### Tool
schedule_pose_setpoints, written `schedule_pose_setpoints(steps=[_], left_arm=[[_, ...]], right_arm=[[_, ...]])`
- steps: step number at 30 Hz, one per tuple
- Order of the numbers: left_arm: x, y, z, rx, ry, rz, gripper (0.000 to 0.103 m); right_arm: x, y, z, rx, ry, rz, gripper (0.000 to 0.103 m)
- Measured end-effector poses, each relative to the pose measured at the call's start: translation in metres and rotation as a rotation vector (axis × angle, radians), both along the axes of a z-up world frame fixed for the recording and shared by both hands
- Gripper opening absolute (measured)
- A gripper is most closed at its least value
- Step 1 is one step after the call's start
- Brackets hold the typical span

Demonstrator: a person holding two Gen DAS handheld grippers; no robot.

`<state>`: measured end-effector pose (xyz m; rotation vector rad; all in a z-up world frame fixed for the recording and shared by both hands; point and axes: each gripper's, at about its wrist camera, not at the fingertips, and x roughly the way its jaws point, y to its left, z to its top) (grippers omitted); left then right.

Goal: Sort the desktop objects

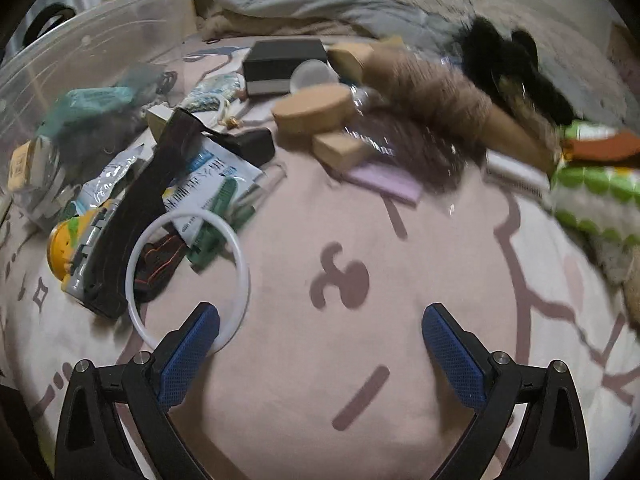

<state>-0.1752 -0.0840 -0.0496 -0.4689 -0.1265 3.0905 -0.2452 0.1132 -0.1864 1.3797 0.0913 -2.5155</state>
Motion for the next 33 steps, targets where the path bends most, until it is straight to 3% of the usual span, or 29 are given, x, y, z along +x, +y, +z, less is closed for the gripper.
schedule_pose_setpoints(steps=[10,15,23,33], left_arm=[[-0.005,0.019,-0.032,-0.069,-0.101,-0.018,0.103],[-0.018,0.029,-0.063,-0.129,-0.251,-0.006,0.103],[-0.036,0.011,-0.102,-0.059,-0.453,0.067,0.103],[-0.041,0.008,-0.129,-0.025,-0.563,0.081,0.103]], right_arm=[[0.028,0.041,0.001,0.115,-0.012,-0.042,0.101],[0.046,0.057,-0.001,0.093,-0.024,-0.078,0.103],[0.073,0.063,-0.001,0.088,0.015,-0.132,0.103],[0.074,0.058,-0.004,0.092,0.059,-0.153,0.103]])
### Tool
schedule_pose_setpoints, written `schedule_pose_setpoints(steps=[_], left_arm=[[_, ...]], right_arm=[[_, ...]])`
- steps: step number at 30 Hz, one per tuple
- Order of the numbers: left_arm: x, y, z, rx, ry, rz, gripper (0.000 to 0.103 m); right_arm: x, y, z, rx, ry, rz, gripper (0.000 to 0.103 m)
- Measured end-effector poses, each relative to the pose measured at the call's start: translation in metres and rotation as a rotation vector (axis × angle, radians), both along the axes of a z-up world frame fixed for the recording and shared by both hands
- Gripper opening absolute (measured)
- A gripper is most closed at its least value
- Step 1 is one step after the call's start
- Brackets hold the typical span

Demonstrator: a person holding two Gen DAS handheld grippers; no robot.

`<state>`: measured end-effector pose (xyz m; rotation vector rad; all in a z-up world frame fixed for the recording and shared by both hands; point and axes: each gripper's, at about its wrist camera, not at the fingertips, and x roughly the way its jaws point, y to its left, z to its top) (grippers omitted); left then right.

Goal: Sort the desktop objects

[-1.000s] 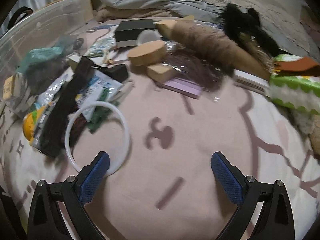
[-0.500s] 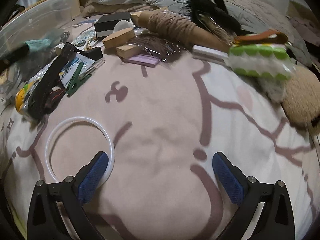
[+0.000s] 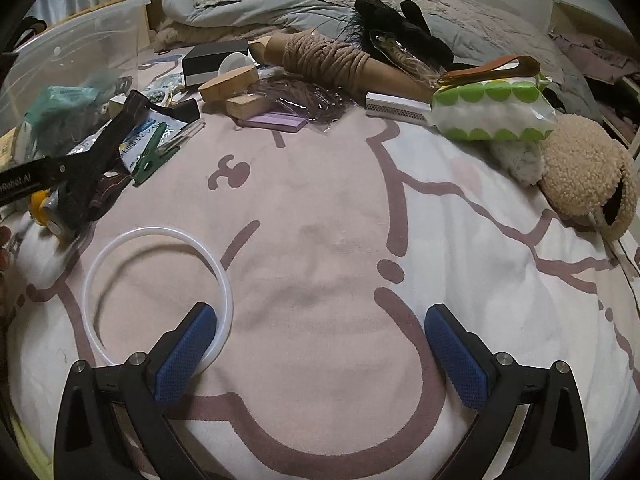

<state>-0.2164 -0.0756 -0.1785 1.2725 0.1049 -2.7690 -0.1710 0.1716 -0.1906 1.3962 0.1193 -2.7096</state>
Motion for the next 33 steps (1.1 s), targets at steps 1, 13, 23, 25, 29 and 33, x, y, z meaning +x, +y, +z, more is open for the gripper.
schedule_pose_setpoints(steps=[1,13,23,25,29,33], left_arm=[[0.001,0.000,-0.001,0.003,-0.002,0.002,0.103],[0.013,-0.008,-0.006,0.148,-0.028,0.006,0.095],[0.024,-0.001,-0.003,0.137,-0.020,-0.023,0.086],[0.029,0.000,-0.001,0.135,-0.016,-0.026,0.085],[0.043,0.002,0.001,0.146,-0.009,-0.021,0.085],[0.061,0.007,0.003,0.148,-0.008,-0.025,0.085]], right_arm=[[-0.002,-0.001,0.000,0.001,0.003,0.000,0.103],[-0.002,-0.003,-0.001,0.000,0.019,-0.002,0.103],[-0.002,-0.003,-0.001,0.000,0.022,-0.002,0.103],[-0.002,-0.003,-0.001,0.000,0.022,-0.002,0.103],[-0.002,-0.003,-0.001,-0.001,0.023,-0.002,0.103],[-0.002,-0.003,-0.001,0.000,0.023,-0.002,0.103]])
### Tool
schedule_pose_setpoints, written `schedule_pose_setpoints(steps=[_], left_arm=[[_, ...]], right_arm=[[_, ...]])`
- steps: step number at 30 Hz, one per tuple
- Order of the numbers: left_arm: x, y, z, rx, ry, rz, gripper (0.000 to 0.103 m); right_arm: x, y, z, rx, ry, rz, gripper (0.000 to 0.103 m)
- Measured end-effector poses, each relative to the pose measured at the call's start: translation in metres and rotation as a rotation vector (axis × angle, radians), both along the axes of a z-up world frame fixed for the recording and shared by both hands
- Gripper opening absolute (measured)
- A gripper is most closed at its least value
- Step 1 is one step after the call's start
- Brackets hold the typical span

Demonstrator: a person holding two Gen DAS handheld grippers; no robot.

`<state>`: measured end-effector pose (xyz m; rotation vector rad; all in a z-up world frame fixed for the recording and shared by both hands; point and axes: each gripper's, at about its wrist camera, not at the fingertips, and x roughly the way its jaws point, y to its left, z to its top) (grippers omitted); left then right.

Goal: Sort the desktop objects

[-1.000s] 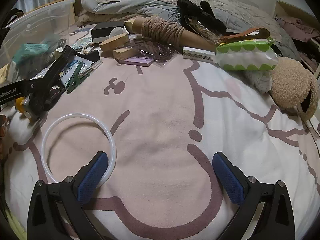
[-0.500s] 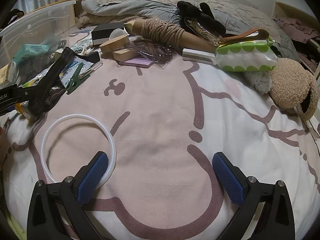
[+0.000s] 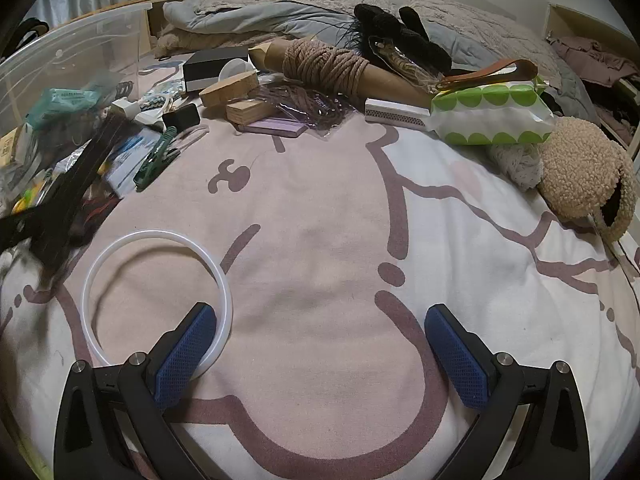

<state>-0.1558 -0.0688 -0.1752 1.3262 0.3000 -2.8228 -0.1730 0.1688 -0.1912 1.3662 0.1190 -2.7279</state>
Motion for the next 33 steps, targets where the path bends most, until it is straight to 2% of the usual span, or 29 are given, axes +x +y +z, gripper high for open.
schedule_pose_setpoints(steps=[7,12,17,19,21,24,28,33], left_arm=[[0.036,0.010,0.003,0.016,0.009,-0.009,0.084],[0.047,0.018,0.003,-0.003,0.023,-0.018,0.084],[0.049,0.017,0.002,0.014,0.026,-0.011,0.085],[0.049,0.018,0.001,0.013,0.028,-0.010,0.085],[0.048,0.018,0.001,0.006,0.031,-0.008,0.086],[0.045,0.016,0.002,-0.002,0.036,0.000,0.087],[0.044,0.014,0.001,-0.024,0.028,0.020,0.095],[0.038,0.009,-0.007,0.030,-0.029,0.016,0.095]], right_arm=[[0.000,0.001,0.001,-0.012,-0.001,-0.001,0.103],[-0.001,0.002,0.002,-0.030,-0.004,0.002,0.103],[0.004,0.011,0.013,-0.135,-0.004,0.057,0.103],[0.009,0.009,0.022,-0.206,0.028,0.103,0.103],[0.013,0.002,0.029,-0.226,0.062,0.153,0.103],[0.014,-0.011,0.030,-0.207,0.074,0.213,0.103],[0.012,-0.030,0.022,-0.171,0.043,0.297,0.103],[0.013,-0.037,0.014,-0.152,0.012,0.310,0.103]])
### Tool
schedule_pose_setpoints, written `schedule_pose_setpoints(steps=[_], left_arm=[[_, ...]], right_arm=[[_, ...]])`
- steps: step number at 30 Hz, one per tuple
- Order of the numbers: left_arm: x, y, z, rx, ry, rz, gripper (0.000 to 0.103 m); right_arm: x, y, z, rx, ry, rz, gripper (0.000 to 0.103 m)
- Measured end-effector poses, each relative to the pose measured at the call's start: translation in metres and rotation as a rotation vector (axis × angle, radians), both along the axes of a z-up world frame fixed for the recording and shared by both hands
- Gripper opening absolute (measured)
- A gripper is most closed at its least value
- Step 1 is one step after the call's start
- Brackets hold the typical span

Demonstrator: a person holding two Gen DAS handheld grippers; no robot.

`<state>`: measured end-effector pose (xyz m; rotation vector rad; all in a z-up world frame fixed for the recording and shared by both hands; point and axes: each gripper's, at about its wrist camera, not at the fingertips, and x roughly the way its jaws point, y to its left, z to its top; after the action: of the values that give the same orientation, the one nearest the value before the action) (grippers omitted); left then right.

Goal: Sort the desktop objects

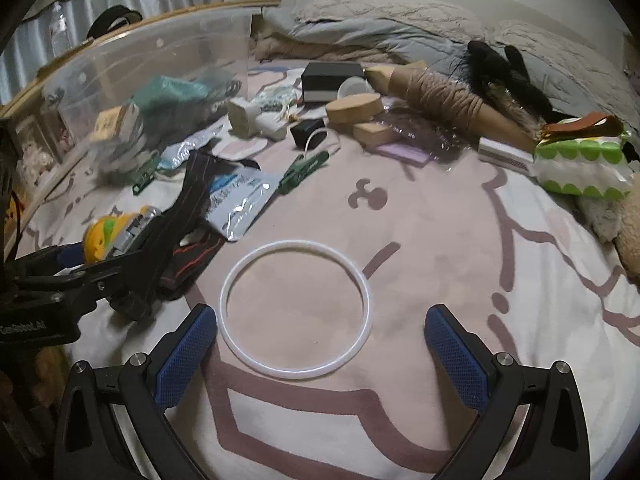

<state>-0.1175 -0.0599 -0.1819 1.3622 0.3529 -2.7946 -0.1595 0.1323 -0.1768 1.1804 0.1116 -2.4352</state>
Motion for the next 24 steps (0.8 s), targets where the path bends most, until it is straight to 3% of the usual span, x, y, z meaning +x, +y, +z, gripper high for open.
schedule_pose_setpoints(steps=[3,10,15,23,24], left_arm=[[0.000,-0.002,0.003,0.027,0.005,-0.003,0.085],[0.002,-0.014,0.028,0.077,0.063,0.037,0.082],[-0.001,-0.026,0.070,0.133,0.168,0.058,0.082],[-0.017,-0.026,0.156,0.065,0.359,0.054,0.080],[-0.017,-0.026,0.167,0.050,0.398,0.061,0.041]], right_arm=[[-0.001,0.001,-0.004,-0.002,-0.010,-0.009,0.103],[-0.002,0.001,-0.008,0.000,-0.018,-0.019,0.103],[-0.004,0.002,-0.008,-0.006,-0.024,-0.023,0.103],[-0.003,0.002,-0.008,-0.004,-0.023,-0.021,0.103],[-0.004,0.002,-0.008,-0.004,-0.024,-0.021,0.103]])
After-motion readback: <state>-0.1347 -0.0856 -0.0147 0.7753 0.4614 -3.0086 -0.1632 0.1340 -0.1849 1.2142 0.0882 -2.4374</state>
